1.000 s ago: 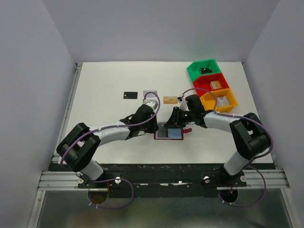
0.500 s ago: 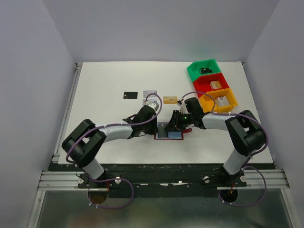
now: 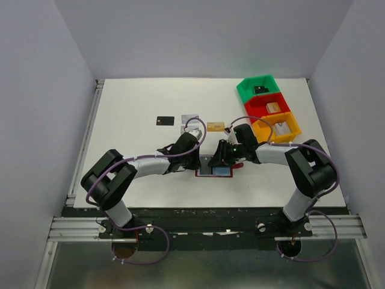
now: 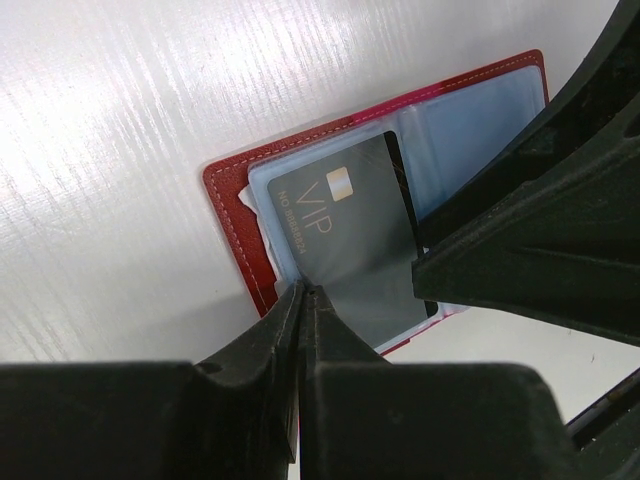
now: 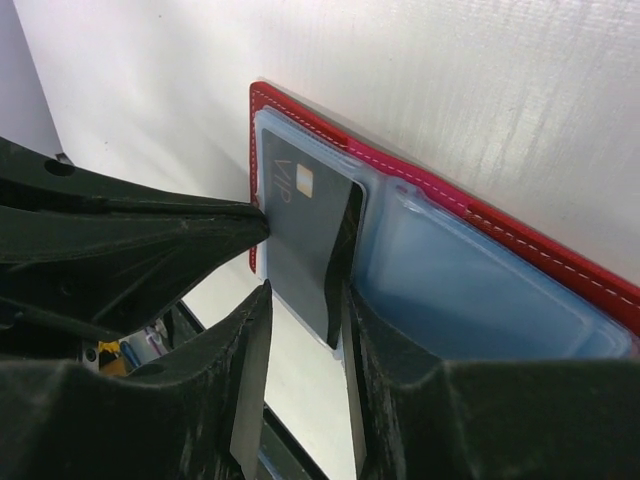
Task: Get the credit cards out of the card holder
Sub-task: Remove the credit card from the card holder.
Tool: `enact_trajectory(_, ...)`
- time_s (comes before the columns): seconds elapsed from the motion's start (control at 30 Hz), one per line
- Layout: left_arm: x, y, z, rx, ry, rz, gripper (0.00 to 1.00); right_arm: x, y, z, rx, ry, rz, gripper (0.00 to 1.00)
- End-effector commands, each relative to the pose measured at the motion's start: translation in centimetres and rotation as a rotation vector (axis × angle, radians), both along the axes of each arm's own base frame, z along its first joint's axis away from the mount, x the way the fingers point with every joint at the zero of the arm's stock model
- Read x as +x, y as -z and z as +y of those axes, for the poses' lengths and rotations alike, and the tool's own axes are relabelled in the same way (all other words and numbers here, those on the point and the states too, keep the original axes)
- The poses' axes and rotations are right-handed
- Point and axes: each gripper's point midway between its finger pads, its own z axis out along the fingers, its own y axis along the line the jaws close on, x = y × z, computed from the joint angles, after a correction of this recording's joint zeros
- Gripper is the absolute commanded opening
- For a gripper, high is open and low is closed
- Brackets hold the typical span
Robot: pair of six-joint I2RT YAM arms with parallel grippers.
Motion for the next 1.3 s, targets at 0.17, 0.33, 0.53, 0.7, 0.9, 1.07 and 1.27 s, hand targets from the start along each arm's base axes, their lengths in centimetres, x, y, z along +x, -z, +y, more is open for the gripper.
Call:
enact_trajectory(0.17,-0.7,1.8,1.4,0.069,-0.025,0.056,0.13,-0.3,0.9,-1.1,-0.073,0.011,-0.019,0.46)
enact_trajectory(0.33,-0.7,1.7,1.3,0.06,-0.029,0.052,0.13,-0.5,0.6,-0.6,-0.036,-0.001,-0.022,0.46)
enact_trajectory(0.53,-0.6,1.0,1.2,0.041,-0.03,0.034,0.17,-0.7,0.3,0.2,0.031,-0.015,-0.018,0.45)
enact_trajectory(0.7,-0.7,0.4,1.6,0.035,-0.041,0.015,0.2,-0.7,0.2,0.6,0.06,-0.017,-0.019,0.45)
enact_trajectory(0.9,-0.6,-0.3,1.8,0.028,-0.054,0.0,0.27,-0.5,-0.1,0.8,0.082,-0.021,-0.043,0.45)
enact_trajectory(1.07,-0.6,-1.0,1.9,0.017,-0.055,-0.015,0.44,-0.4,-0.2,0.8,0.083,-0.031,-0.069,0.45)
enact_trajectory(1.27,-0.3,-1.7,2.2,0.021,-0.074,-0.046,0.52,-0.4,0.4,0.7,0.072,-0.036,-0.06,0.45)
